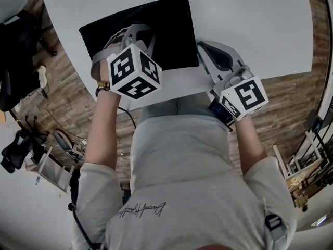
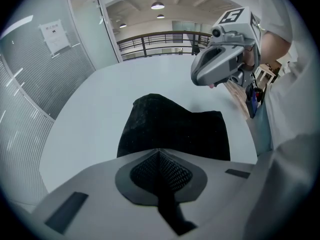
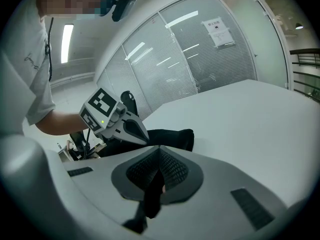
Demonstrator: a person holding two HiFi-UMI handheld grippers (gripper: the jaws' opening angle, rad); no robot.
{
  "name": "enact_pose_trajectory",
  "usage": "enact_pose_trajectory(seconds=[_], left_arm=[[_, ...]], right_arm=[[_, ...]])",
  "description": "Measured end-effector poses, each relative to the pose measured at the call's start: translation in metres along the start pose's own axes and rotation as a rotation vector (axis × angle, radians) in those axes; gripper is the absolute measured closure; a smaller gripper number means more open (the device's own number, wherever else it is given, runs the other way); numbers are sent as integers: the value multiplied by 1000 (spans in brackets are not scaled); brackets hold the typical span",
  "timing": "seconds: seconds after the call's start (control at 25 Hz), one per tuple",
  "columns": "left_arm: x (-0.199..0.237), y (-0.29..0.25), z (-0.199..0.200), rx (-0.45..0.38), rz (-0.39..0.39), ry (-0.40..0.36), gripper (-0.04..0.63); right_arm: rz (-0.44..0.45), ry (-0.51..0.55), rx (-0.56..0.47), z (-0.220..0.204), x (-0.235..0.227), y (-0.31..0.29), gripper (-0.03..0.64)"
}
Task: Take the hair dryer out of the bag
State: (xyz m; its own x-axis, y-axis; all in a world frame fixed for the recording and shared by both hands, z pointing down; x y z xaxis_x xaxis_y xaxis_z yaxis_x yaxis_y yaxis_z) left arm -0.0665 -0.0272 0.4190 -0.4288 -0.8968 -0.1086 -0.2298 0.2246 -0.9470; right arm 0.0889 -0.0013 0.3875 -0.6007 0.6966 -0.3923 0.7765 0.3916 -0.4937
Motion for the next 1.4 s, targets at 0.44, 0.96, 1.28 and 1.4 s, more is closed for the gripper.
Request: enact_pose_trajectory(seconds=[0.44, 0.96, 1.28, 1.4], left_arm=[[5, 41, 11, -113, 5, 81, 583], [2, 41, -7, -44, 26, 12, 475], [-1, 9, -14, 49, -39, -3, 446], [-4, 7, -13, 40, -59, 10, 517]], right_arm=[[-27, 106, 36, 1, -23, 2, 595], [61, 652, 218, 11, -42, -44, 595], [90, 658, 187, 15, -27, -35, 595], [89, 649, 182, 15, -26, -33, 595]])
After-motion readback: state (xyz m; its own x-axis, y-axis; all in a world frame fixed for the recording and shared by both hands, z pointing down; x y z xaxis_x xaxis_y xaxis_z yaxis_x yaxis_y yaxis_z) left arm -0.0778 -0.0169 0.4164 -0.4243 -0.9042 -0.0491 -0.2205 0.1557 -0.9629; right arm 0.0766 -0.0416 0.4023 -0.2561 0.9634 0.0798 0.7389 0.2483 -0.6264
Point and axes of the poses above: the fingertips, and each gripper's own axes: y backward along the fingers, x to its left, z out of its top, the point moved 5 cm from there along y, backward along the fingers, and after that the axes turned 2 degrees about x, right-handed, at the moved point
